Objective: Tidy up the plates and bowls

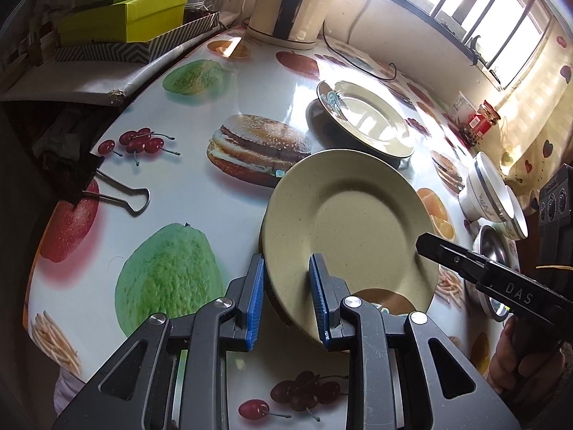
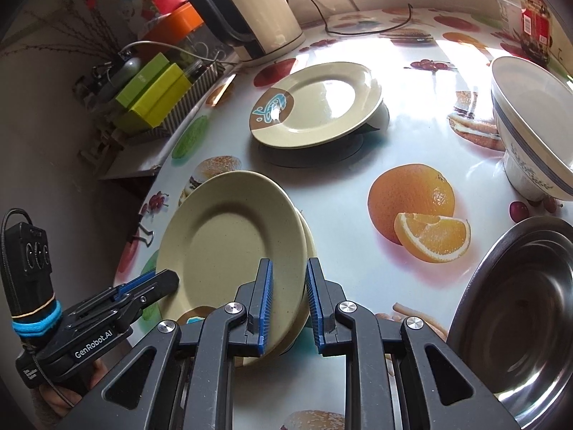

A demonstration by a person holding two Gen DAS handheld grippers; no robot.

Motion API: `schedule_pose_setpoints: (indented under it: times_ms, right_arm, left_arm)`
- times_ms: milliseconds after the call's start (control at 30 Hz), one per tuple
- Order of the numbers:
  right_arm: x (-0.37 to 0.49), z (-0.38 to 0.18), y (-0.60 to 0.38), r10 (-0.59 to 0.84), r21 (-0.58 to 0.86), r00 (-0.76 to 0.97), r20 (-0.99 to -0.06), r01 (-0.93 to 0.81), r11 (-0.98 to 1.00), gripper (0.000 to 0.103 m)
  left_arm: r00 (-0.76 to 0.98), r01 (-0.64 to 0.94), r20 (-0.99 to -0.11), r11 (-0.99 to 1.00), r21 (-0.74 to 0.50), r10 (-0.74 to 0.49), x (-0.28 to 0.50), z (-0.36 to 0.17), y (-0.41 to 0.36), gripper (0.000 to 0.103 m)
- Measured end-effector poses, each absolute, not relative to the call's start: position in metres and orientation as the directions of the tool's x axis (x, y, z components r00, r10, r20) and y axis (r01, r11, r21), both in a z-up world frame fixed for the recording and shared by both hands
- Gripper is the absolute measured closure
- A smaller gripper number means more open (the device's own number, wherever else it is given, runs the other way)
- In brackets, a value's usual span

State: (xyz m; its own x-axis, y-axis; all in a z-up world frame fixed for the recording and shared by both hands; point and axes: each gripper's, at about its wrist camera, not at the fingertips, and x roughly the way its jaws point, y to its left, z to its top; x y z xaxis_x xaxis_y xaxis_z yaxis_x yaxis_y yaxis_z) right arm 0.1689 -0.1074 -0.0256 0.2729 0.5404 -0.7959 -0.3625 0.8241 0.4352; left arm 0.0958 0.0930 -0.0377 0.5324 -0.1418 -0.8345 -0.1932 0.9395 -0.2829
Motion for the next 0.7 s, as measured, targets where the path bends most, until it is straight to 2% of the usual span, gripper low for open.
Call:
schedule_pose_setpoints:
  times_ms: [700]
  right_arm:
    - [0.1702,-0.0279,-0.1083,0.529,0.425,0.282,-0.800,-0.354,0.833,0.082]
  left_arm:
    - [0.526,-0.196,-0.840,0.943,-0.269,-0.130,0.0975,-0.0376,0.0907,0.077]
